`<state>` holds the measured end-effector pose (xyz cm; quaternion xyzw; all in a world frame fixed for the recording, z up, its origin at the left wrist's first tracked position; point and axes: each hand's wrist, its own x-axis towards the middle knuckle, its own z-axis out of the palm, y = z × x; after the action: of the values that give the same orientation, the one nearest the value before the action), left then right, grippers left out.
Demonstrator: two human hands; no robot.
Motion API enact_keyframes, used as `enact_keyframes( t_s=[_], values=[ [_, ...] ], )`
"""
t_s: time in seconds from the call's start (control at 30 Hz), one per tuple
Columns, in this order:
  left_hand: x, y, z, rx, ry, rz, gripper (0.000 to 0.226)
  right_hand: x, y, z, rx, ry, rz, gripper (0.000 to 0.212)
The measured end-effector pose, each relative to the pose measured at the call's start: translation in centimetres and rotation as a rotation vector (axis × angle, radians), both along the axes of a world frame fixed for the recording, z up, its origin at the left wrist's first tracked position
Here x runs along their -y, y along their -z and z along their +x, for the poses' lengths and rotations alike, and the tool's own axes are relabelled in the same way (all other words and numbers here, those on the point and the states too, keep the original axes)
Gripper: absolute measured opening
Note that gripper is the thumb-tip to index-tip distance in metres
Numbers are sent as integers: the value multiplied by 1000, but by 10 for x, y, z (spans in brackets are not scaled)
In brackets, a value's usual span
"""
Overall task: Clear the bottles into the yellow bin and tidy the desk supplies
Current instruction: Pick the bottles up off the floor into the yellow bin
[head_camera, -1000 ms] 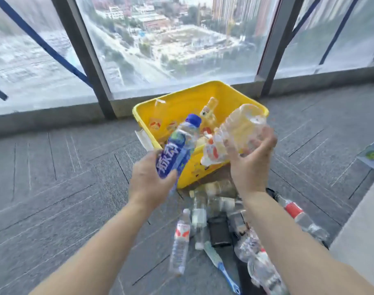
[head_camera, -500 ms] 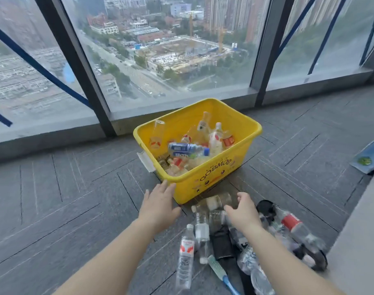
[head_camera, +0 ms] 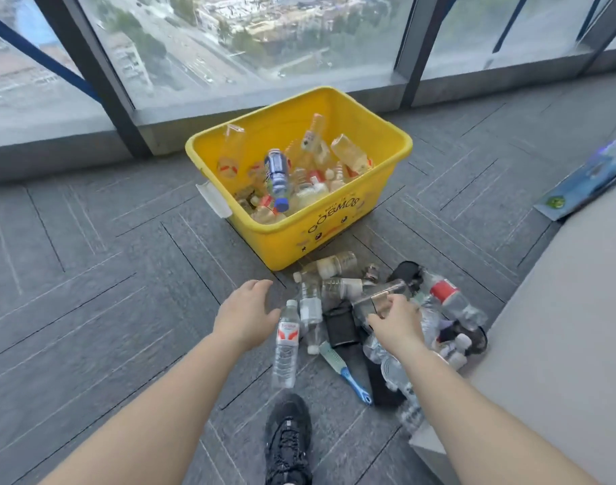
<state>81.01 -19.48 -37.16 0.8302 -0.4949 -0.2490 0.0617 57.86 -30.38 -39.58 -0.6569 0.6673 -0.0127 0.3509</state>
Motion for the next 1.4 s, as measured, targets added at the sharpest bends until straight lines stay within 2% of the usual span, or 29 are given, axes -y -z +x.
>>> enact_keyframes(
  t_s=[0.13,0.3,0.43,0.63,0.8,0.93,1.03,1.17,1.4],
  values=[
    [0,80,9,-95,-67,106,61,17,69,15,-148,-77,49,60],
    [6,163,4,-193,-128,202,66,40,134,36,-201,-218,21,65],
    [13,206,-2,-199,-127,257,73,57,165,40,-250,-287,-60,72],
    [22,257,-8,-251,-227,328,89,67,199,51,-223,-377,-112,67],
    [30,283,-12,-299,-294,364,103,75,213,61,-221,-456,-129,66],
    [42,292,-14,-308,-301,389,109,79,222,82,-157,-464,-61,66],
    [51,291,-3,-262,-317,315,102,84,228,102,-118,-441,-5,66],
    [58,287,24,-249,-418,155,88,87,239,125,-156,-404,55,71],
    [60,284,47,-305,-432,75,92,71,259,157,-201,-394,70,82]
  ],
)
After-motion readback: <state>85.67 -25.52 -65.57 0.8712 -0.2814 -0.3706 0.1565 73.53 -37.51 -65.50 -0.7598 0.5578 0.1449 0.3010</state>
